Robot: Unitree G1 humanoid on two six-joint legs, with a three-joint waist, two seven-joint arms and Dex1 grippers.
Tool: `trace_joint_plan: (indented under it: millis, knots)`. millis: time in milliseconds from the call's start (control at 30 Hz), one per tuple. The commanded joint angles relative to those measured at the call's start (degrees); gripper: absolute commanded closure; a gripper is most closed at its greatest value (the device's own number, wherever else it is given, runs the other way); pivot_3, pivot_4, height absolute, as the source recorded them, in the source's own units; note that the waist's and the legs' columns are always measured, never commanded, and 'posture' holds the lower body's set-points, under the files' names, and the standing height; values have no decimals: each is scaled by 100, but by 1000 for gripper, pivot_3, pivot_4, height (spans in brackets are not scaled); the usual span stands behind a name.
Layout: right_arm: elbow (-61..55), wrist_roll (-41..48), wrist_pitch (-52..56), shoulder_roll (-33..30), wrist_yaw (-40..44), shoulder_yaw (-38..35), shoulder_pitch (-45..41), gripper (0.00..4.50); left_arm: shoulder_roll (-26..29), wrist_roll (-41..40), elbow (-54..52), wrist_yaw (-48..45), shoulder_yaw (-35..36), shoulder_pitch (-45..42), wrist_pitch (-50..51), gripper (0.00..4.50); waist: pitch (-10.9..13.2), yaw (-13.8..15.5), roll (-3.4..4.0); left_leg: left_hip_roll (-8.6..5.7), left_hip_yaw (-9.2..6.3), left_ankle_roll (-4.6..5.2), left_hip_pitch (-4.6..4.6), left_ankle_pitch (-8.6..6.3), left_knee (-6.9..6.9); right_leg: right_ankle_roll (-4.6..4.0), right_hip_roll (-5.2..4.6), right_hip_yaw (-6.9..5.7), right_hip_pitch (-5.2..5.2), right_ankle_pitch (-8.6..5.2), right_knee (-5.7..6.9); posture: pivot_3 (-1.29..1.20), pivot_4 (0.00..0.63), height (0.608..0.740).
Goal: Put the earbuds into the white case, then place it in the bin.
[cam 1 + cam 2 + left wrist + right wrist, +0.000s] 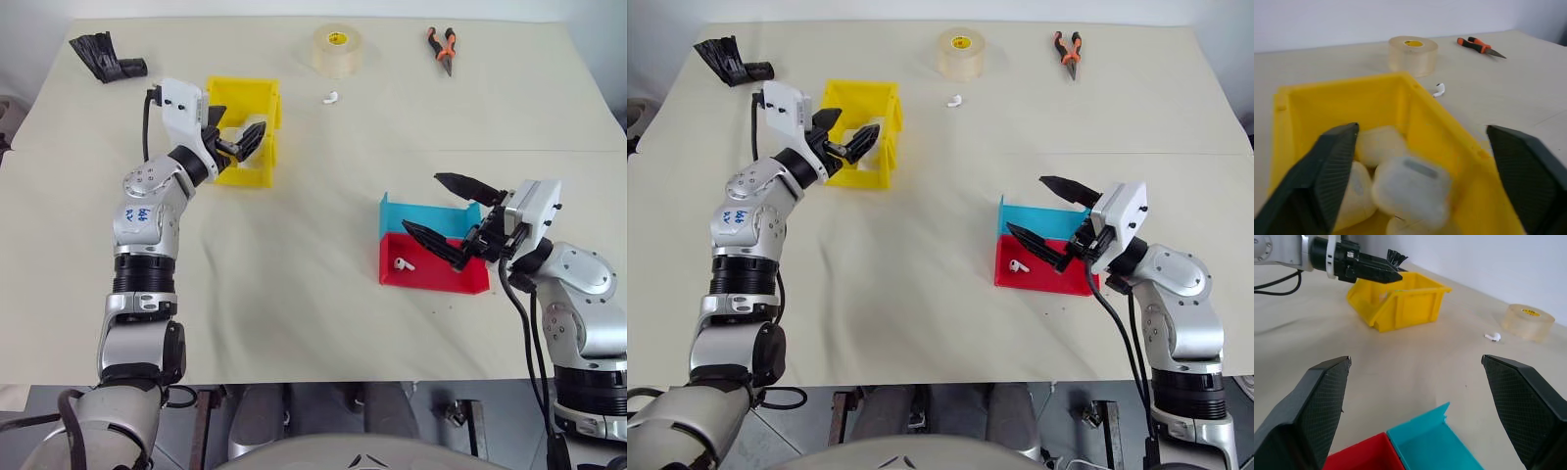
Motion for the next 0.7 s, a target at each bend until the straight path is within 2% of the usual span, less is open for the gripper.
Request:
trace_joint_plan:
  millis: [33,233,367,533,700]
  knots:
    - [-240,63,-53,-58,-33,-96,58,0,219,9,-483,-207,31,61,-258,19,0,-31,0,0,0,0,0,0,0,0,0,0,0,0,1,0,150,740]
    - [-90,244,-24,-414,452,-279,218,0,1003,-619,-1932,-1785,18,1409,-128,19,0,-74,0,1,3,-1,2,0,-3,0,-1,3,-3,0,0,0,150,740]
    - [192,312,-54,-760,909,-343,266,0,1581,-841,-2196,-2826,402,2555,-954,19,0,-72,1,6,6,-1,6,0,-2,-1,0,4,-3,-1,4,0,150,740]
    - [429,292,-146,-909,1099,-435,277,0,1773,-986,-2641,-3226,529,3374,-1248,19,1,36,0,6,3,-1,5,0,11,-1,-3,5,2,-1,8,0,150,740]
    - [496,145,-430,-927,1239,-490,470,0,1603,-972,-2982,-3122,324,3548,-1255,19,1,97,0,5,5,-1,5,0,7,-1,-3,7,0,0,6,0,150,740]
